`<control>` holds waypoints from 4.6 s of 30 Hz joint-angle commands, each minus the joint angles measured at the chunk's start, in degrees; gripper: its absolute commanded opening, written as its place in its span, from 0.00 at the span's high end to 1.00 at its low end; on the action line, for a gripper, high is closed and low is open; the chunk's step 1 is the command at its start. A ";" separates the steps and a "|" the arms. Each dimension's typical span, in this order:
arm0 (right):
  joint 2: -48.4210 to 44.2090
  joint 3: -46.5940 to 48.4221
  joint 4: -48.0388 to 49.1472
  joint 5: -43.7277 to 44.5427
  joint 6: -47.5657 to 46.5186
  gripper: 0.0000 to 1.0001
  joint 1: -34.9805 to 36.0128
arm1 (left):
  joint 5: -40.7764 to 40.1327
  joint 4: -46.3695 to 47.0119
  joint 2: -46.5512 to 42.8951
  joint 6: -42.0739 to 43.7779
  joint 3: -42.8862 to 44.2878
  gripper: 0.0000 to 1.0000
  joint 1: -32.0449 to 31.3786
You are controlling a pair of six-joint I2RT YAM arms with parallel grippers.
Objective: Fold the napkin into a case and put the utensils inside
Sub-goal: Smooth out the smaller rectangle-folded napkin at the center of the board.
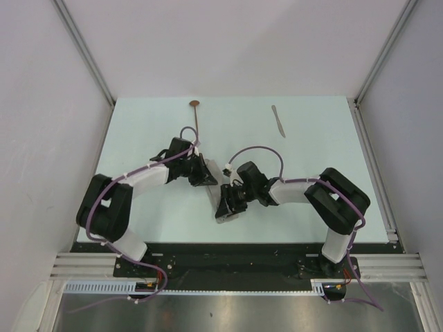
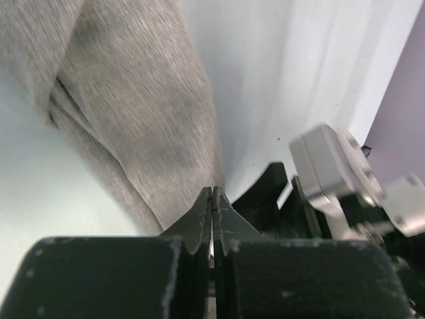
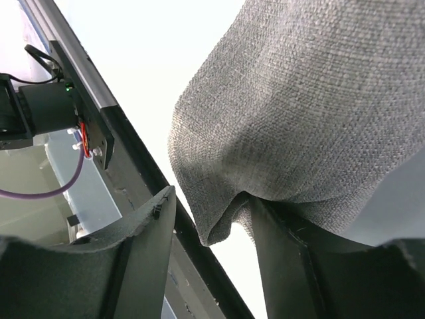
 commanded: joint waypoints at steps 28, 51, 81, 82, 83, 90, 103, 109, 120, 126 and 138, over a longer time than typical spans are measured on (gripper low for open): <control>-3.56 0.31 1.78 -4.32 3.26 0.81 -8.05 | -12.78 -5.57 9.52 6.28 3.62 1.00 2.55; 6.82 -3.64 13.83 -3.18 7.84 0.92 -3.82 | -3.04 -6.54 -1.64 5.50 4.33 0.94 1.85; 8.58 4.70 9.00 -3.09 3.97 0.92 -6.03 | -12.77 -7.59 9.76 5.23 9.77 0.98 2.72; 6.57 4.71 7.95 -2.83 3.88 0.92 -5.85 | -13.04 -7.85 11.09 5.41 9.68 0.98 2.90; 5.60 4.71 7.42 -2.66 3.79 0.92 -5.85 | -13.04 -8.20 12.23 5.32 9.68 0.98 3.16; -1.88 1.38 4.07 -1.78 4.05 0.84 -2.34 | -14.62 -7.41 12.95 4.97 8.62 0.99 3.43; -13.04 -0.76 -4.53 0.06 1.69 0.64 -1.80 | -16.83 -10.66 8.64 6.46 11.09 0.99 3.25; -10.17 6.80 -6.39 -0.62 0.10 0.63 -4.36 | -16.03 -11.45 5.92 6.55 11.35 0.99 3.08; 3.38 3.31 6.95 -1.42 3.35 0.68 -2.87 | -15.24 -11.37 5.13 5.93 13.46 0.99 2.64; 6.47 3.12 8.03 -2.12 3.09 0.71 -2.07 | -20.07 -14.16 5.11 8.13 17.84 0.92 2.99; 7.78 17.80 0.03 2.44 3.25 0.67 -6.64 | -23.85 -23.32 14.26 13.93 29.54 0.83 2.20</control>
